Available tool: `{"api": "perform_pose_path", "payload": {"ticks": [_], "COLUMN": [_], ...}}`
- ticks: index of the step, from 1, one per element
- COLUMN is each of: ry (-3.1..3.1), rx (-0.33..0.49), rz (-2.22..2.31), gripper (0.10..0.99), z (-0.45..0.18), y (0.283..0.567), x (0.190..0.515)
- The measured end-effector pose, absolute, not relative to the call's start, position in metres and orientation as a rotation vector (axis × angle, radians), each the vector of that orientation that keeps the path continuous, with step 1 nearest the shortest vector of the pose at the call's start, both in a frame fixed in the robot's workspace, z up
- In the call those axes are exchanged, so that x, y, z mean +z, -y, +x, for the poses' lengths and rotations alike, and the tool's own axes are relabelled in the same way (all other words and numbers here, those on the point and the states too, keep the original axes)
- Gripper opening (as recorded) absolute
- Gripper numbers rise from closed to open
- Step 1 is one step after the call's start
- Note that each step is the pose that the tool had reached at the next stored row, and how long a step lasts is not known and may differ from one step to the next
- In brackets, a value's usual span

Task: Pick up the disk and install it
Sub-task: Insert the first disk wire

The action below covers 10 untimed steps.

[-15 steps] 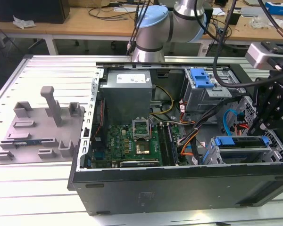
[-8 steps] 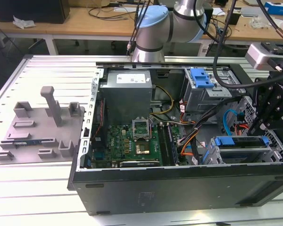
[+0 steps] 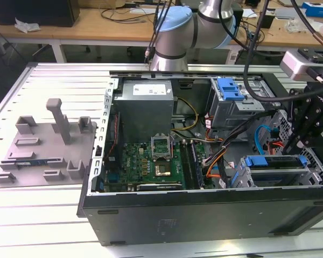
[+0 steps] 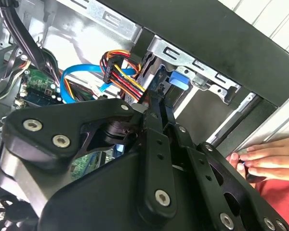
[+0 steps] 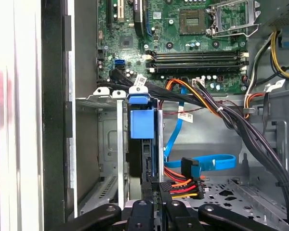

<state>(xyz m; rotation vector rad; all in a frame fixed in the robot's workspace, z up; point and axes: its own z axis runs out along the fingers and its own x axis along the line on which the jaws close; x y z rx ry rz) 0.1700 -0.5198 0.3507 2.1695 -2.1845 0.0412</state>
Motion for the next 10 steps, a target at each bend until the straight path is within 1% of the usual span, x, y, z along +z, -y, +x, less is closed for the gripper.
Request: {"api": "perform_pose_path", "payload": {"ticks": [10], "ry": [2.175], "rx": [0.05], "rz": [2.187], "gripper": [0.169], "z": [0.1681], "y": [0.5216], "x": [0.3507]}}
